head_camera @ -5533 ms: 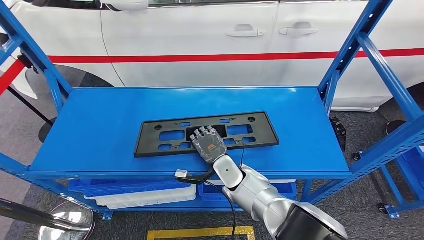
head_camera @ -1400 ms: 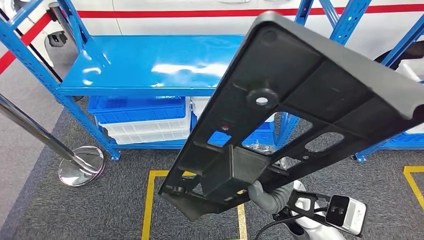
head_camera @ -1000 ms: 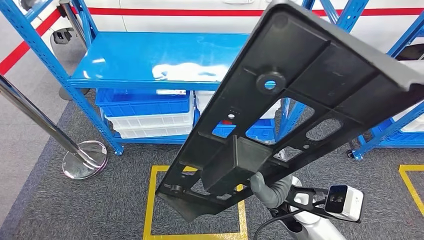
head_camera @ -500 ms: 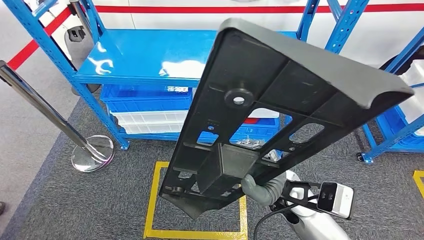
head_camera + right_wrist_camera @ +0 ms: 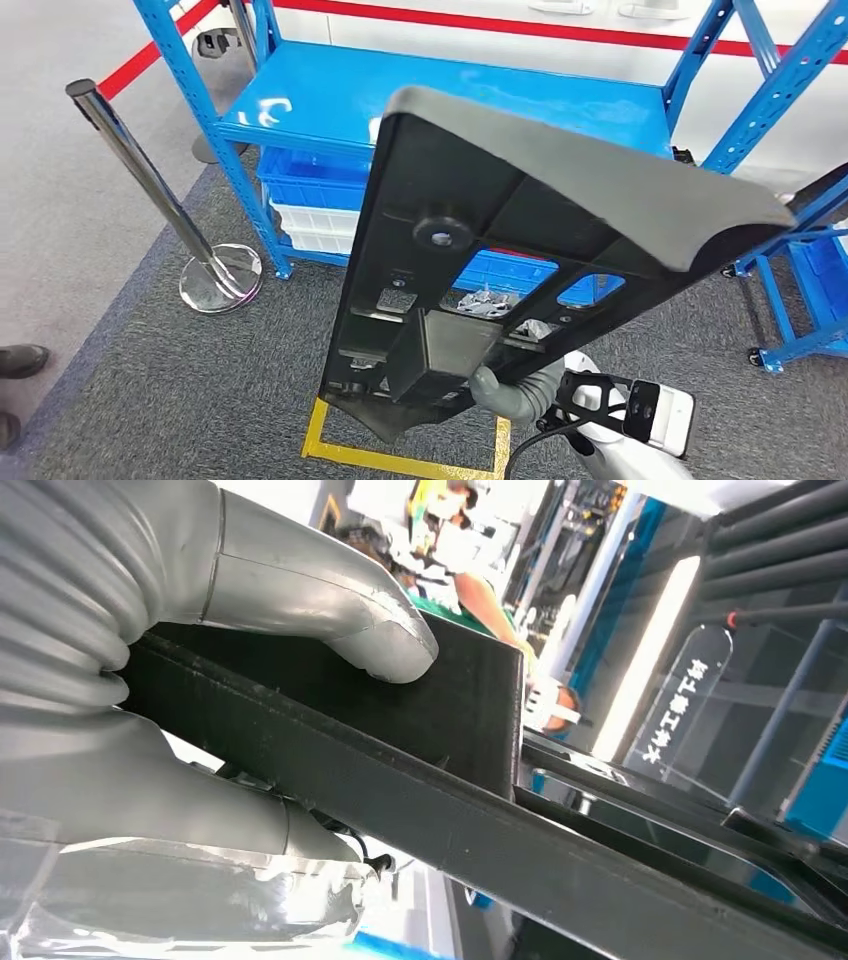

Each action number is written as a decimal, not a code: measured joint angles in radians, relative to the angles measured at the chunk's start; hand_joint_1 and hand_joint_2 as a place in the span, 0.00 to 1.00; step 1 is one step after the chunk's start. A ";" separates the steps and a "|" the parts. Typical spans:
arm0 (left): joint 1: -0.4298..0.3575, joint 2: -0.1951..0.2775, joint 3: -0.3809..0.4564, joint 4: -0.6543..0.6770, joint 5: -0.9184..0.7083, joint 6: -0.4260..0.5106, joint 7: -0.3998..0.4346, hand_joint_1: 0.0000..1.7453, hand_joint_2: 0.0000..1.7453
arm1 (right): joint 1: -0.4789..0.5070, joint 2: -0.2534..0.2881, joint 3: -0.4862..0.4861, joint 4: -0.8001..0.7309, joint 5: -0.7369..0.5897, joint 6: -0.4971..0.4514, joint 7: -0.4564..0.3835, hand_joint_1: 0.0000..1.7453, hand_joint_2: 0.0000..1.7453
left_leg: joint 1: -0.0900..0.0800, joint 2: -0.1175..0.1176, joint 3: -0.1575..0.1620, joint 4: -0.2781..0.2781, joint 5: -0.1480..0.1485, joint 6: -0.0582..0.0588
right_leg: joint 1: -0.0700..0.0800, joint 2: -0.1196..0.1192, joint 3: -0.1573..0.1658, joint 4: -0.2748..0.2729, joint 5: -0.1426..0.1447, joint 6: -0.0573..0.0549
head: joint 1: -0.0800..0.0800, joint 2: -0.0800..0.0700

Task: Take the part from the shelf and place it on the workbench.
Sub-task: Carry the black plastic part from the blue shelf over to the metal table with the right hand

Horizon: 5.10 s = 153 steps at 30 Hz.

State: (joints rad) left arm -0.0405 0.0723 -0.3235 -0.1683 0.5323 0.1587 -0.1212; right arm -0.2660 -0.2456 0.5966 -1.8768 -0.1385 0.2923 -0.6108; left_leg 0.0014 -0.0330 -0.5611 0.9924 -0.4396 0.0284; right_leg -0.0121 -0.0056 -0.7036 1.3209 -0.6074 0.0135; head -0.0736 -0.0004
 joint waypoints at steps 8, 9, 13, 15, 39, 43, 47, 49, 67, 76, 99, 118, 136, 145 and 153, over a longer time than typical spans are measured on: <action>0.003 0.006 0.000 0.001 0.003 0.021 0.005 0.00 1.00 | 0.067 -0.018 -0.008 -0.024 0.042 -0.017 -0.010 1.00 1.00 | 0.005 -0.089 -0.025 0.026 -0.005 -0.034 | -0.007 0.066 0.126 -0.282 0.133 -0.016 | 0.000 0.000; 0.005 0.007 0.000 0.001 0.003 0.021 0.005 0.00 1.00 | 0.070 -0.020 -0.010 -0.026 0.043 -0.017 -0.010 1.00 1.00 | 0.005 -0.081 -0.029 0.031 -0.009 -0.039 | -0.008 0.056 0.128 -0.286 0.134 -0.023 | 0.000 0.000; -0.001 0.013 -0.001 0.002 -0.012 0.023 0.006 0.00 1.00 | 0.086 -0.022 -0.018 -0.033 0.044 -0.014 -0.011 1.00 1.00 | 0.007 0.008 -0.118 0.217 -0.099 -0.058 | -0.007 0.003 0.136 -0.294 0.134 -0.041 | -0.001 0.000; -0.001 0.017 -0.003 0.002 -0.026 0.018 0.003 0.00 1.00 | 0.102 -0.026 -0.027 -0.035 0.044 -0.025 -0.012 1.00 1.00 | 0.010 0.019 -0.162 0.302 -0.121 -0.063 | -0.004 -0.024 0.138 -0.293 0.131 -0.042 | -0.001 0.000; 0.005 0.080 -0.027 0.005 -0.017 0.001 -0.043 0.00 1.00 | 0.246 0.013 -0.137 -0.208 0.048 0.176 -0.013 1.00 1.00 | 0.004 -0.098 -0.038 0.026 0.013 -0.035 | -0.006 0.064 0.143 -0.286 0.123 -0.013 | 0.000 0.000; 0.006 0.084 -0.027 0.007 -0.026 -0.001 -0.041 0.00 1.00 | 0.249 0.069 -0.151 -0.215 0.047 0.184 -0.013 1.00 1.00 | 0.004 -0.018 -0.090 0.134 -0.049 -0.056 | -0.007 0.010 0.148 -0.298 0.129 -0.036 | 0.000 0.000; 0.001 0.084 -0.027 0.006 -0.052 -0.010 -0.028 0.00 1.00 | 0.245 0.098 -0.148 -0.201 0.033 0.154 -0.013 1.00 1.00 | 0.010 0.024 -0.166 0.302 -0.104 -0.066 | 0.000 -0.045 0.148 -0.297 0.126 -0.041 | 0.000 0.000; 0.000 0.082 -0.028 0.007 -0.058 -0.013 -0.021 0.00 1.00 | 0.233 0.117 -0.145 -0.179 0.020 0.167 -0.013 1.00 1.00 | 0.011 0.035 -0.111 0.201 -0.045 -0.064 | 0.001 -0.067 0.151 -0.297 0.123 -0.038 | 0.000 0.000; -0.003 0.053 -0.029 0.006 -0.038 -0.015 -0.021 0.00 1.00 | 0.226 0.181 -0.085 -0.078 0.055 0.182 -0.013 1.00 1.00 | -0.001 -0.080 -0.022 0.021 0.006 -0.014 | -0.006 0.074 0.119 -0.269 0.136 -0.009 | 0.000 0.000; -0.004 0.042 -0.032 0.007 -0.066 0.000 -0.010 0.00 1.00 | 0.248 0.194 -0.083 -0.064 0.069 0.157 -0.013 1.00 1.00 | 0.009 0.021 -0.159 0.278 -0.111 -0.058 | 0.006 -0.019 0.142 -0.303 0.133 -0.046 | -0.001 0.000; -0.012 0.033 -0.054 0.007 -0.061 -0.007 -0.002 0.00 1.00 | 0.218 0.194 -0.078 -0.047 0.048 0.163 -0.013 1.00 1.00 | 0.003 -0.089 -0.034 0.036 -0.002 -0.024 | -0.010 0.098 0.128 -0.277 0.123 -0.002 | -0.001 0.000; -0.006 0.026 -0.054 0.007 -0.051 -0.003 0.009 0.00 1.00 | 0.210 0.194 -0.077 -0.045 0.029 0.166 -0.012 1.00 1.00 | -0.004 0.050 -0.024 0.013 0.006 -0.004 | 0.004 -0.069 0.166 -0.275 0.080 -0.001 | -0.001 0.000; -0.009 0.020 -0.054 0.007 -0.050 -0.002 -0.002 0.00 1.00 | 0.229 0.192 -0.081 -0.031 0.060 0.181 -0.013 1.00 1.00 | 0.007 0.011 -0.117 0.212 -0.105 -0.051 | -0.004 -0.005 0.131 -0.298 0.135 -0.039 | -0.001 0.000; -0.007 0.020 -0.054 0.007 -0.052 -0.010 -0.007 0.00 1.00 | 0.230 0.192 -0.085 -0.030 0.060 0.180 -0.012 1.00 1.00 | -0.008 0.105 -0.029 0.031 -0.011 -0.025 | 0.007 -0.107 0.153 -0.299 0.112 -0.017 | -0.001 0.000; -0.012 0.018 -0.054 0.007 -0.049 -0.021 -0.008 0.00 1.00 | 0.226 0.190 -0.086 -0.030 0.081 0.177 -0.012 1.00 1.00 | 0.003 0.007 -0.010 0.008 -0.003 0.007 | -0.001 0.000 0.035 -0.032 -0.021 0.007 | -0.001 0.000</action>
State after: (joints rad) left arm -0.0523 0.0902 -0.3777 -0.1617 0.4829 0.1373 -0.1293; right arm -0.0401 -0.0558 0.5106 -1.9070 -0.0577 0.4692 -0.6232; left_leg 0.0041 -0.0262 -0.5708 0.9999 -0.4428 0.0351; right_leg -0.0134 -0.0057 -0.6687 1.2885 -0.6287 0.0208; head -0.0744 -0.0004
